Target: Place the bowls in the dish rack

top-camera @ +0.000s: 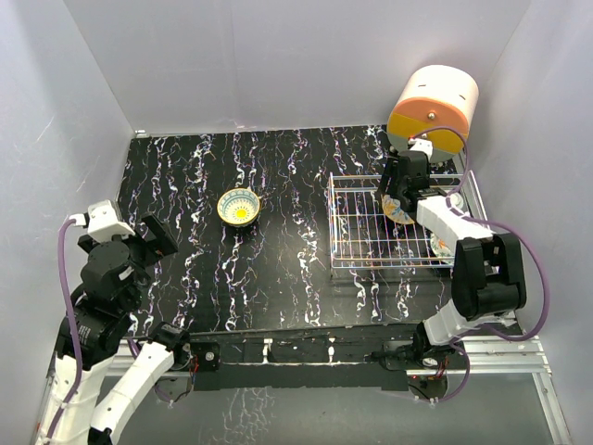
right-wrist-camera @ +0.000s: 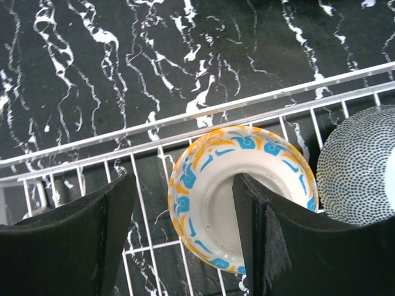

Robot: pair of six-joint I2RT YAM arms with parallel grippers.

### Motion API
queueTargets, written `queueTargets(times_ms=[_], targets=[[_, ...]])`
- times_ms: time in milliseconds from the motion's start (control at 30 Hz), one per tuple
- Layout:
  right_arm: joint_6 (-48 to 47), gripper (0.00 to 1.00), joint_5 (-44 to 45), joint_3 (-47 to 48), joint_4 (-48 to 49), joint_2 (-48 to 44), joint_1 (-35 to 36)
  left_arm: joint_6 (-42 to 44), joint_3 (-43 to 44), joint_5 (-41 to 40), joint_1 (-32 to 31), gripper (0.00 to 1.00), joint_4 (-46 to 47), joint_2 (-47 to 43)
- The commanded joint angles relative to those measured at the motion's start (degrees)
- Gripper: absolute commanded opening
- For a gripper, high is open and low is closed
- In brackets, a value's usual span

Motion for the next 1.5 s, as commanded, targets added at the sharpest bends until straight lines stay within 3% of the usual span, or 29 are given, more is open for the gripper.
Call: queueTargets(times_ms=[0, 267, 467, 600, 833, 1033, 1467], targets=[[1.0, 0.69, -7.0, -2.3, -1.1, -5.6, -0.2, 0.8, -0.2, -0.2, -0.2, 0.97, 0.9, 0.8], [0.0, 0.73, -10.3, -1.1, -2.3, -18.4, 2.2, 0.7, -0.4, 0.7, -0.3, 0.97, 2.2, 2.1], [-1.0, 0.73, -9.8, 4.2, -3.5, -17.4, 16.9, 0.2, 1.7, -0.5, -0.2, 0.97, 2.5, 1.7], [-2.5, 0.73, -15.4, 9.0, -0.6, -10.8, 26.2, 0.8, 5.4, -2.0, -0.2, 0.97, 1.6, 1.0], [-10.6, 0.73, -23.4, 24.1, 0.6, 8.1, 36.4, 0.9, 9.6, -2.5, -0.2, 0.97, -1.1, -0.9], [-15.3, 0.7, -30.6, 39.8, -4.3, 23.8, 38.5, 0.4, 9.3, -4.1, -0.2, 0.97, -3.3, -3.0], [-20.3, 0.67, -33.4, 51.9, -8.0, 37.6, 42.2, 1.0, 8.7, -5.2, -0.2, 0.97, -4.0, -4.2]])
